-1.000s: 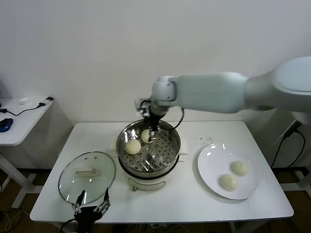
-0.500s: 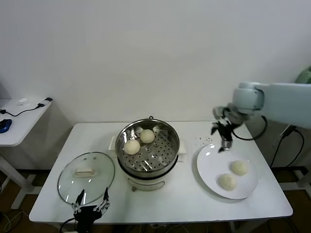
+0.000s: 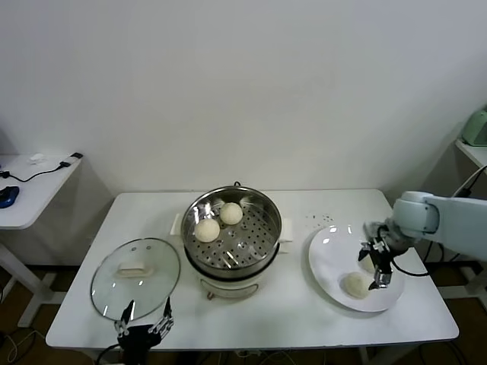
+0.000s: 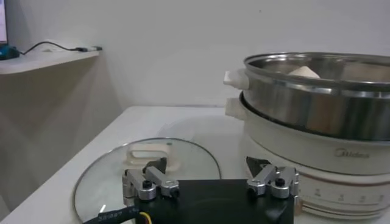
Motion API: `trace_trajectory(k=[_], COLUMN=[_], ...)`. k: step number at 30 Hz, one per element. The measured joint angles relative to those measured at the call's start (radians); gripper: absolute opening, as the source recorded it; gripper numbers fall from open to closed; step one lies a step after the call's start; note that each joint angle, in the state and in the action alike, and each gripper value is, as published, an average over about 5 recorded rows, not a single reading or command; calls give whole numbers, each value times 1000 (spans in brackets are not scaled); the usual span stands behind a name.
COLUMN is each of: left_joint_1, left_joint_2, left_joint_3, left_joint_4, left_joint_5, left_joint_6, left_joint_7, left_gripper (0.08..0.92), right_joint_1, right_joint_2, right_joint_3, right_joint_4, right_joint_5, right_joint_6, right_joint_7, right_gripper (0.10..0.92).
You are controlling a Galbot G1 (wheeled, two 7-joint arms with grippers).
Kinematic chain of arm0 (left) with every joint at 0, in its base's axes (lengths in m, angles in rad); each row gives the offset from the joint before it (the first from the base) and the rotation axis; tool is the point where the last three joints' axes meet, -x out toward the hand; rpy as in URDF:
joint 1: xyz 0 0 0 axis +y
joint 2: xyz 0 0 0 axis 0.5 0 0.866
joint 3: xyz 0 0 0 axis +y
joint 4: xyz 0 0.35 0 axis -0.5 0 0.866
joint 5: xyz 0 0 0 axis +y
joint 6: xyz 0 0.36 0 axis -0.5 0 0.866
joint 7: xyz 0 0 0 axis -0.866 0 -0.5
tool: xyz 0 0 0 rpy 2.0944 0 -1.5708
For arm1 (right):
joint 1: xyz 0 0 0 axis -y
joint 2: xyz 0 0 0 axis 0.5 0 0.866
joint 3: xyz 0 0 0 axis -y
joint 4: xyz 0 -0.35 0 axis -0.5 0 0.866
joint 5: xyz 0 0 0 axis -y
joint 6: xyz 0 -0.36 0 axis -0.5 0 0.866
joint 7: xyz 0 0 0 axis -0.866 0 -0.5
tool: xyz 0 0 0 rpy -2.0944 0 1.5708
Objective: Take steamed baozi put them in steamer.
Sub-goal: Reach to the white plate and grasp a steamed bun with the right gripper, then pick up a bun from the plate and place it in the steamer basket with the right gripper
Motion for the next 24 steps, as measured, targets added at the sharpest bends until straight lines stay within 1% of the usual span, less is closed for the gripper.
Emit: trace_trajectory(k=[13, 16, 20, 24], left_joint_1=[8, 9, 11, 15], left_joint_2=[0, 0, -1, -1], left_joint_3=[0, 2, 4, 7], left_joint_4=[-1, -3, -7, -12], left_joint_5=[5, 7, 8, 12], left_joint_6=[-1, 0, 3, 4], left_joint_7=[-1, -1, -2, -2], left_gripper=[823, 823, 823, 823], right_joint_1=[-189, -204, -205, -166], right_joint_2=[0, -3, -8, -10], right_joint_3=[154, 170, 172, 153], right_joint_4=[-53, -54, -49, -40], right_joint_5=[-48, -54, -58, -54], right_joint_6=[-26, -28, -26, -16], right_joint_7=[42, 44, 40, 23], right_gripper=[817, 773, 669, 631])
